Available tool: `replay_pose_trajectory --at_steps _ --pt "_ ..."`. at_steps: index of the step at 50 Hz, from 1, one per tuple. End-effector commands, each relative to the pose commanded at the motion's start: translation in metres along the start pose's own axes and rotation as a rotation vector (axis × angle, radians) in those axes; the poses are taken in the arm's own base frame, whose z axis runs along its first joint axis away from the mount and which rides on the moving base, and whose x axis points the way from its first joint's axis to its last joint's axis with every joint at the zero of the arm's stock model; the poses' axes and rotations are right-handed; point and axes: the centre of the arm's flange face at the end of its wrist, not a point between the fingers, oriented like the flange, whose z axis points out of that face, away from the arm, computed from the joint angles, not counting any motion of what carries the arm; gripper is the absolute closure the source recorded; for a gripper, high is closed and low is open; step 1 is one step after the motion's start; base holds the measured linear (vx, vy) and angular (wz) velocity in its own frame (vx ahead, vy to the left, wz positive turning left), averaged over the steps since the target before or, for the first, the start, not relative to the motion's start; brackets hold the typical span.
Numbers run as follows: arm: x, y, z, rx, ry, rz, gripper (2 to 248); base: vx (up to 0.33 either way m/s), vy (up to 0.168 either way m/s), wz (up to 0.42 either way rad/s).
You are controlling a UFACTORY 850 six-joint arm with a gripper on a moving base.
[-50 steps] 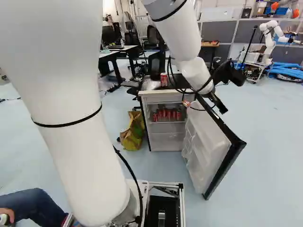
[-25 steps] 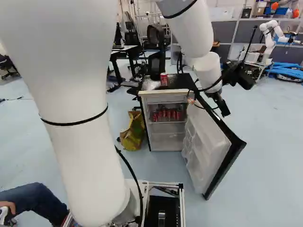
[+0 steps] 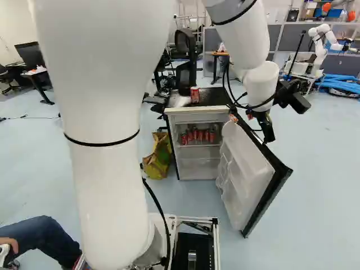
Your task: Grab a drink from the fridge
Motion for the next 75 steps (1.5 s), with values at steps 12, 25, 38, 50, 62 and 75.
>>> replay_pose_trajectory --at_steps 12,25,38,50,62,75 --pt "0.016 0.002 0.009 0.002 -0.033 0.025 3 0.0 0.0 0.0" --pt "0.038 0.005 0.018 0.002 -0.014 0.04 3 0.0 0.0 0.0" --pt "0.06 0.008 0.028 -0.001 0.003 0.042 3 0.0 0.0 0.0" --pt "0.072 0.014 0.033 -0.016 -0.001 0.011 3 0.0 0.0 0.0" --pt "0.07 0.016 0.033 -0.032 -0.026 -0.035 3 0.0 0.0 0.0" --pt "0.068 0.017 0.037 -0.041 -0.045 -0.052 3 0.0 0.0 0.0"
